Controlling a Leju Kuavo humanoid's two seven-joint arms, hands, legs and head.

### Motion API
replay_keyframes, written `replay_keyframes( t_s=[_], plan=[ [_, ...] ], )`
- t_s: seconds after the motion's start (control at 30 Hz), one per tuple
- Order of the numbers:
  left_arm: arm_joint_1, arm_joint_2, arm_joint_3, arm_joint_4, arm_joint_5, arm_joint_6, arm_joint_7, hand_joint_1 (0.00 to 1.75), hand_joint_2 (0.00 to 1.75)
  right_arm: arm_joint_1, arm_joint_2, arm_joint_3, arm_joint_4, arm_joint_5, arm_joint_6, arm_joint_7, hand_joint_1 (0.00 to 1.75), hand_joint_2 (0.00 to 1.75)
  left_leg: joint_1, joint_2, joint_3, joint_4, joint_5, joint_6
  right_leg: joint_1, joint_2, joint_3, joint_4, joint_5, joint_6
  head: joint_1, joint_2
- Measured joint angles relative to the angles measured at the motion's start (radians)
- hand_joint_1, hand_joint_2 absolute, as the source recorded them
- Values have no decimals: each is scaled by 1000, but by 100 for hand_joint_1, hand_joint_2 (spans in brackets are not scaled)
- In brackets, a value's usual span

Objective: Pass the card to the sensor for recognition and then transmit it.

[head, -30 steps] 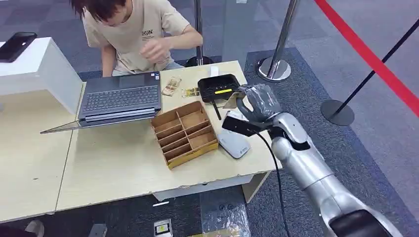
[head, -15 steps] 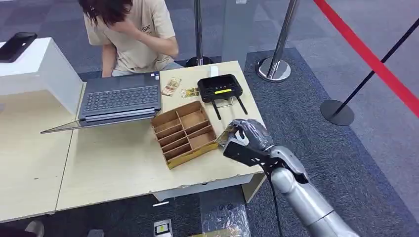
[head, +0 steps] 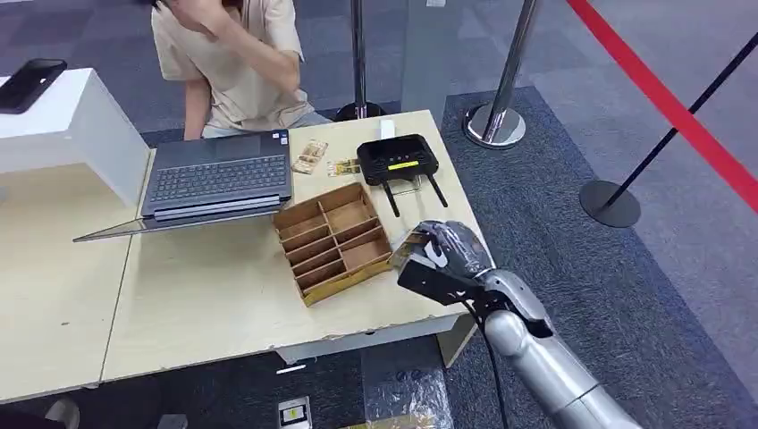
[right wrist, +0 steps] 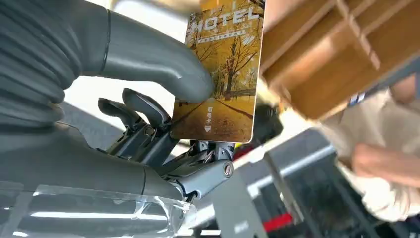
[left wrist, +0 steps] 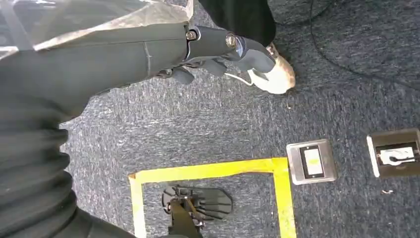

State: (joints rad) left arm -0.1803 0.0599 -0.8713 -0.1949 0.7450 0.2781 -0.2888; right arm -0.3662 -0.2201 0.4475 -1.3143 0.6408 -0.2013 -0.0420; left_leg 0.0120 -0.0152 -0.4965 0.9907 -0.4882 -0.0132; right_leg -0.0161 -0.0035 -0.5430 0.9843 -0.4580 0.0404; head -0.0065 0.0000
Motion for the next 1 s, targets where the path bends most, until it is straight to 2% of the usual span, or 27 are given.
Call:
replay_keyframes(
  t_s=[0.17, 0.33, 0.53, 1.0],
  plan=[
    [-4, 0, 0, 0, -8, -1, 3, 0, 175, -71, 5, -1, 58, 31, -38, 0, 175, 175, 0, 1, 0, 0, 0, 0, 0, 0, 0, 0, 0, 0, 0, 0],
    [-7, -1, 0, 0, -11, -2, 11, 0, 175, -104, 8, -1, 104, 49, -47, 0, 175, 175, 0, 1, 0, 0, 0, 0, 0, 0, 0, 0, 0, 0, 0, 0],
    [-15, -3, 0, 0, -12, -6, 13, 0, 175, -162, 8, 6, 208, 144, -43, 16, 175, 175, 0, 0, 0, 0, 0, 0, 0, 0, 0, 0, 0, 0, 0, 0],
    [-16, -7, 0, 0, -14, -6, 14, 0, 175, -149, 31, 21, 353, 110, -4, 13, 175, 175, 0, 1, 0, 0, 0, 0, 0, 0, 0, 0, 0, 0, 0, 0]
  ],
)
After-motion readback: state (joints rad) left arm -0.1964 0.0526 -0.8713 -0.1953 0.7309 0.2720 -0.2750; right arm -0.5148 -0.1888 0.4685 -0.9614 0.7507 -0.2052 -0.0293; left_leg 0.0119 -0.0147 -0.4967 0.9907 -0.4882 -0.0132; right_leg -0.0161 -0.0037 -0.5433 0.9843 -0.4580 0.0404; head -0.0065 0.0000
